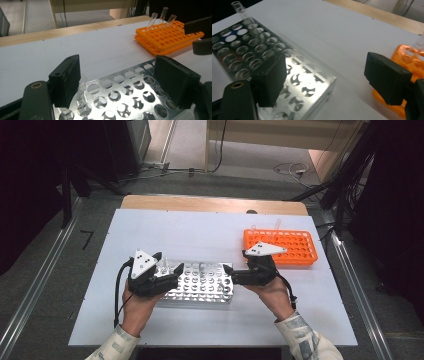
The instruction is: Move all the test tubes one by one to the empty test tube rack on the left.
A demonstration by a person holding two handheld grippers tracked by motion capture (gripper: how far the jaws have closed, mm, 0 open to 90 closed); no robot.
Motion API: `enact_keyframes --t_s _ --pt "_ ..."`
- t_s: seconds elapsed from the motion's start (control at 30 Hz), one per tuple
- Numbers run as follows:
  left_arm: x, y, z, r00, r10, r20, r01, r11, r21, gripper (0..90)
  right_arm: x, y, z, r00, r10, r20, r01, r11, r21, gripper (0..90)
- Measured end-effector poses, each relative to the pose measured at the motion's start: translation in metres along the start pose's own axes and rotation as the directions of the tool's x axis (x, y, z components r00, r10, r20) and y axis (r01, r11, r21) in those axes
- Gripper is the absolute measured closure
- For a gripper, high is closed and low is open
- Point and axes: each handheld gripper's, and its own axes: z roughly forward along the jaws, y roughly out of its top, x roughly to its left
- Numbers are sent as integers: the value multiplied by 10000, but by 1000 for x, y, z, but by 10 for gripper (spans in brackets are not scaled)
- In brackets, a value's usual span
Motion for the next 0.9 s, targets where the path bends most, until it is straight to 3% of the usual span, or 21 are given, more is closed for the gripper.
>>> enact_keyframes --t_s 0.17,0.37,0.73,0.9 --pt "0 -1 0 10000 -28 -16 28 10000 30 221 -23 -5 -1 9968 351 725 -353 9994 17 170" --pt "1 -2 0 10000 -43 -43 44 10000 47 221 -52 -16 3 9855 715 1536 -748 9971 159 171" --pt "0 -2 0 10000 -7 -86 6 10000 -77 231 -92 -34 13 9529 1267 2754 -1344 9909 94 180" --pt "-1 -2 0 10000 6 -88 -7 10000 -74 232 -108 -36 21 9416 1681 2917 -1698 9853 -194 222"
